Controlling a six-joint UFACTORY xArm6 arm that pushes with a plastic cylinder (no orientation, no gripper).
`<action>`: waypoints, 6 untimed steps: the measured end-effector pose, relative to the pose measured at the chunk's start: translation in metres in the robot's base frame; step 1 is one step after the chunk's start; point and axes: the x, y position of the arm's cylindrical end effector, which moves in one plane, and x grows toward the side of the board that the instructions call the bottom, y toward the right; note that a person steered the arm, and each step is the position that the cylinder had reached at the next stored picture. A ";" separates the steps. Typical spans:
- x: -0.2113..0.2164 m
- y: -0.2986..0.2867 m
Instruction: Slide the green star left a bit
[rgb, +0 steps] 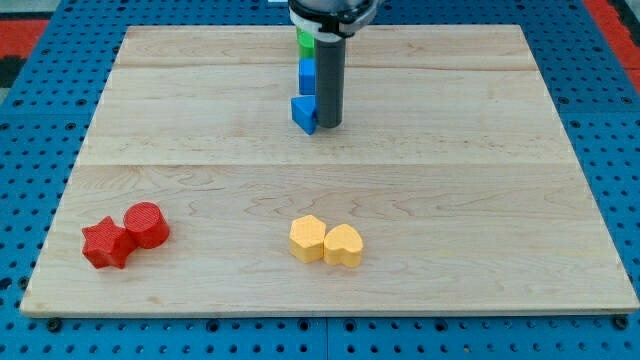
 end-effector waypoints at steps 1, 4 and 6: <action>-0.023 -0.001; -0.033 0.009; -0.142 0.063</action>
